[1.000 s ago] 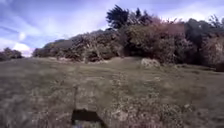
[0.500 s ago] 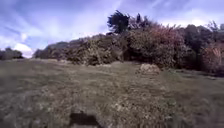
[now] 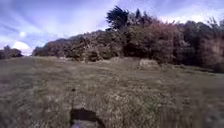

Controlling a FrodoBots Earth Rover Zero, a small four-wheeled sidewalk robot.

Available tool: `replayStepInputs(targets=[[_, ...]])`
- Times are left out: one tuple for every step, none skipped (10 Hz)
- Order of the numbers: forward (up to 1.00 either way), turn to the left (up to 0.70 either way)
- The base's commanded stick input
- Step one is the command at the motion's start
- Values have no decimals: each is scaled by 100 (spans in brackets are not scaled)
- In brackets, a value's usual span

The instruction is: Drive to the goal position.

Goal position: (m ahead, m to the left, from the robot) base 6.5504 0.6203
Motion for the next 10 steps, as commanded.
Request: replayStepInputs(targets=[[68, 38], [70, 35], [70, 35], [70, 35], [70, 35], [70, 35], [70, 35], [70, 35], [70, 35], [70, 35]])
